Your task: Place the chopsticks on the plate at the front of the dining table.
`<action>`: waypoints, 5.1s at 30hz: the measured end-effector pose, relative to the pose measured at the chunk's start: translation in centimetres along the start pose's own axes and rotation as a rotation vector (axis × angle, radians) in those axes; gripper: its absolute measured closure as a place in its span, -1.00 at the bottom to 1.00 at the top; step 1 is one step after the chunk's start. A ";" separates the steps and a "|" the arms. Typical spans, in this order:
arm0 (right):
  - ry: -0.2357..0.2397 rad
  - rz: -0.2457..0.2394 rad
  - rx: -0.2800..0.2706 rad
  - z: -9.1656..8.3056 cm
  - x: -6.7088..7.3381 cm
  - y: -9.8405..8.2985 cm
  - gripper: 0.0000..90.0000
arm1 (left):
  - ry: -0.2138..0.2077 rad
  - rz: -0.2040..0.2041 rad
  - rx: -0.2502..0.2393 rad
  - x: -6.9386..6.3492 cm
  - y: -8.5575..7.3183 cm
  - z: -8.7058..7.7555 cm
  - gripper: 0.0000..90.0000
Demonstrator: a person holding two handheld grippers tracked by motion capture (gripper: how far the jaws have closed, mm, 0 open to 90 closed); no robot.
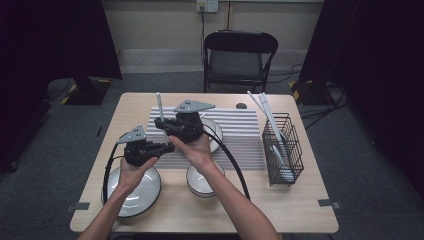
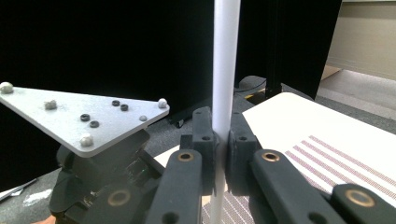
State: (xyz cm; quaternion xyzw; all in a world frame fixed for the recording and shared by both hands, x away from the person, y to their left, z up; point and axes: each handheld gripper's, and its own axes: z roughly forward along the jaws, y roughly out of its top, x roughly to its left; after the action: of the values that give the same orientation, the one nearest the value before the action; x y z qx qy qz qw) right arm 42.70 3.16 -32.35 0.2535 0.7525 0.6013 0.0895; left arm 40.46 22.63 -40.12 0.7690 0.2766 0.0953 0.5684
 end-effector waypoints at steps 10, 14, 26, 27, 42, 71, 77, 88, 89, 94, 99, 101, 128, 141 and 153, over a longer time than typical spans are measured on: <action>0.012 -0.007 0.005 0.0 -0.1 -0.4 0.76 | -0.004 0.006 0.025 0.1 -0.3 0.4 0.91; 0.009 -0.022 0.013 -0.1 -0.1 -0.4 0.50 | -0.005 0.006 0.032 0.2 -0.3 0.6 0.91; -0.046 -0.052 0.073 0.0 -0.9 -0.6 -0.02 | -0.010 -0.004 0.048 0.5 -0.5 1.1 0.91; -0.042 -0.046 0.073 -0.1 -1.0 -0.7 -0.03 | -0.013 -0.006 0.054 0.6 -0.6 1.1 0.91; -0.145 -0.085 0.088 -0.6 -1.6 -0.9 -0.19 | -0.004 -0.011 0.065 0.8 -0.7 0.8 0.91; -0.196 -0.017 0.073 -2.0 -3.9 -1.7 -0.08 | -0.011 -0.036 0.041 1.1 -0.7 0.3 0.91; -0.199 0.006 0.079 -2.1 -4.5 -2.1 -0.10 | -0.013 -0.042 0.033 1.2 -0.7 0.2 0.91; -0.221 0.038 0.078 -2.3 -5.4 -3.1 -0.17 | -0.012 -0.046 0.030 1.4 -0.7 0.1 0.91; -0.226 0.042 0.079 -2.4 -5.4 -3.2 -0.18 | -0.013 -0.044 0.029 1.4 -0.7 0.1 0.91; -0.240 0.051 0.081 -2.5 -5.9 -3.6 -0.18 | -0.009 -0.042 0.034 1.3 -0.7 0.1 0.91; -0.240 0.072 0.077 -2.6 -6.3 -4.1 -0.20 | -0.010 -0.050 0.033 1.3 -0.8 0.2 0.91; -0.238 0.078 0.076 -2.6 -6.3 -4.2 -0.21 | -0.010 -0.046 0.034 1.3 -0.8 0.2 0.91; -0.256 0.100 0.080 -4.2 -7.2 -5.2 -0.43 | 0.010 -0.054 0.047 1.7 -1.4 0.4 0.91; -0.313 0.118 0.117 -6.5 -8.4 -6.7 -0.29 | 0.035 -0.060 0.044 2.2 -1.8 0.2 0.91; -0.382 0.137 0.151 -8.3 -9.3 -8.8 -0.33 | 0.041 -0.069 0.049 2.4 -1.8 0.0 0.91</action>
State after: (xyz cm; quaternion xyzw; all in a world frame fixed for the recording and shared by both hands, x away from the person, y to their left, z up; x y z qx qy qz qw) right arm 44.62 -9.83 -40.10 0.4192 0.7457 0.4892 0.1701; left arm 41.86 24.25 -42.24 0.7705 0.3167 0.0847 0.5467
